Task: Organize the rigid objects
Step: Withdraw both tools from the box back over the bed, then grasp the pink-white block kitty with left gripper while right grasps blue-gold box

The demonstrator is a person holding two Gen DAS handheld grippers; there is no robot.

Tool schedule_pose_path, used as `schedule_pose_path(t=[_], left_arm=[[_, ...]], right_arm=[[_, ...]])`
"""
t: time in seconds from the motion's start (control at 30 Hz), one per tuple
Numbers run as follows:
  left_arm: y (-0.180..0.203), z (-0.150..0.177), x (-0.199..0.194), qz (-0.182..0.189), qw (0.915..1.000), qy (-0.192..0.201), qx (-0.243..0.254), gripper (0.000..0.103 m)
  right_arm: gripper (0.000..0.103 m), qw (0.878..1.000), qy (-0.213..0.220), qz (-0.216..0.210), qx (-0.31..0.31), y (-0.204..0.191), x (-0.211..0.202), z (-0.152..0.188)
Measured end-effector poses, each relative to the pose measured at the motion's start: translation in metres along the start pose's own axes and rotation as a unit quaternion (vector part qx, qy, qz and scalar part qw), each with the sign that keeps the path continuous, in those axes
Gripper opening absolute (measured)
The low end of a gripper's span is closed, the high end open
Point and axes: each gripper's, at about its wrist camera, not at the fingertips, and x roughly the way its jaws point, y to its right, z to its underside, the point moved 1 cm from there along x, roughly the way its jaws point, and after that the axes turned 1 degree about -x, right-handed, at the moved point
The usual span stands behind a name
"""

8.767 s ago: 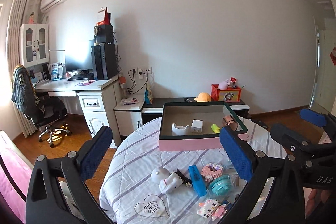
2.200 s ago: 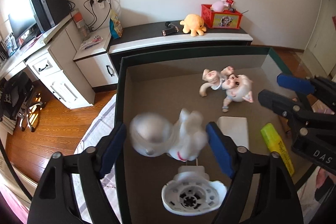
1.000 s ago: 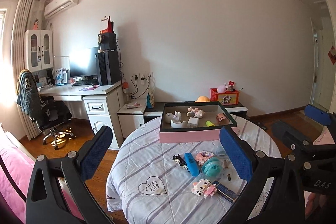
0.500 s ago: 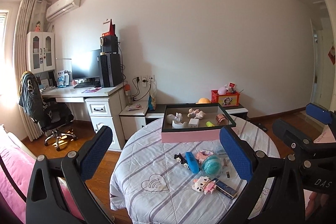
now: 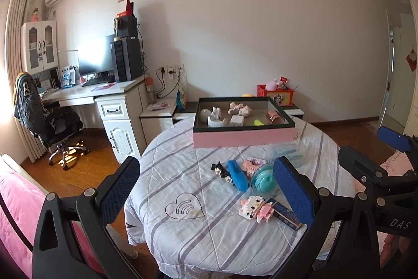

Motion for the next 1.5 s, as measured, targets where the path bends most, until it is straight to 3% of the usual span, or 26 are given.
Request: schedule_pose_path(t=[0.27,0.37,0.47,0.5,0.6,0.67,0.73,1.03,1.33,1.4,1.43,1.47,1.5], left_arm=[[-0.002,0.042,0.054,0.008,0.9961,-0.087,0.009,0.103],[0.001,0.054,0.066,0.018,0.9937,-0.110,0.012,0.103],[0.004,0.063,0.075,0.022,0.9912,-0.130,0.016,0.103],[0.005,0.066,0.077,0.022,0.9908,-0.132,0.017,0.103],[0.008,0.069,0.082,0.025,0.9896,-0.140,0.019,0.103],[0.010,0.071,0.085,0.030,0.9888,-0.145,0.019,0.103],[0.014,0.072,0.089,0.038,0.9875,-0.152,0.023,0.103],[0.048,0.081,0.113,0.061,0.9803,-0.178,0.061,0.103],[0.067,0.085,0.150,0.068,0.9730,-0.208,0.072,0.101],[0.067,0.085,0.151,0.074,0.9748,-0.199,0.067,0.092],[0.067,0.085,0.151,0.082,0.9751,-0.196,0.065,0.083],[0.067,0.084,0.150,0.089,0.9754,-0.191,0.064,0.067],[0.068,0.083,0.148,0.092,0.9759,-0.186,0.067,0.061]], right_arm=[[0.103,0.991,-0.128,-0.026,-0.014,-0.001,0.076,0.068],[0.100,0.988,-0.151,-0.037,-0.019,-0.004,0.096,0.085],[0.085,0.983,-0.176,-0.048,-0.017,-0.005,0.114,0.097],[0.074,0.982,-0.181,-0.057,-0.015,-0.005,0.118,0.100],[0.068,0.980,-0.186,-0.068,-0.021,-0.006,0.124,0.105],[0.055,0.979,-0.183,-0.081,-0.032,-0.007,0.122,0.105],[0.021,0.979,-0.179,-0.094,-0.040,-0.005,0.118,0.105],[0.021,0.980,-0.172,-0.091,-0.034,0.026,0.088,0.108],[0.021,0.984,-0.165,-0.069,-0.005,0.053,0.099,0.105],[0.021,0.984,-0.164,-0.070,0.000,0.056,0.104,0.104],[0.021,0.984,-0.165,-0.071,0.002,0.056,0.108,0.104],[0.021,0.984,-0.163,-0.072,0.005,0.057,0.110,0.103],[0.021,0.984,-0.163,-0.074,0.008,0.058,0.113,0.103]])
